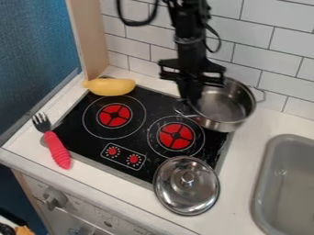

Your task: Put the silver pot on the top left side

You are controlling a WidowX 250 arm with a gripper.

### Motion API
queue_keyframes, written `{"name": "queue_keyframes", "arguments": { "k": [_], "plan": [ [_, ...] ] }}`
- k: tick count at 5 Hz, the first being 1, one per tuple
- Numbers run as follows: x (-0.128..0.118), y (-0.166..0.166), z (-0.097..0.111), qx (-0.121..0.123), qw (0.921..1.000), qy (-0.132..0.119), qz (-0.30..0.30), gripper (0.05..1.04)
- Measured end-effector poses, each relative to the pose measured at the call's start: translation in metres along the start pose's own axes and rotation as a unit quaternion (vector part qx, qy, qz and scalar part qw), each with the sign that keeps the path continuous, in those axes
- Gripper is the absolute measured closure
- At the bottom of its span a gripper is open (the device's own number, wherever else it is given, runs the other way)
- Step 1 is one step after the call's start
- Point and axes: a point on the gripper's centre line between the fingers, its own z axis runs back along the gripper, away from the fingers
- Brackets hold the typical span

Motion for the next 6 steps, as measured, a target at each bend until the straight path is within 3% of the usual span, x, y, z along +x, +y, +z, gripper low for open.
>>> {"name": "queue_keyframes", "arguments": {
  "k": [2,3,4,5,6],
  "plan": [
    [0.007,-0.003,-0.027,-0.006,0.9999,0.012,0.003,1.011],
    [0.007,-0.003,-0.031,-0.009,0.9999,0.004,0.012,1.008],
    [0.007,0.001,-0.032,0.02,0.9998,-0.001,-0.001,0.979],
    [0.004,-0.002,-0.032,0.013,0.9999,0.006,-0.005,0.814],
    [0.004,0.004,-0.029,0.014,0.9998,0.006,0.012,0.539]
  ]
}}
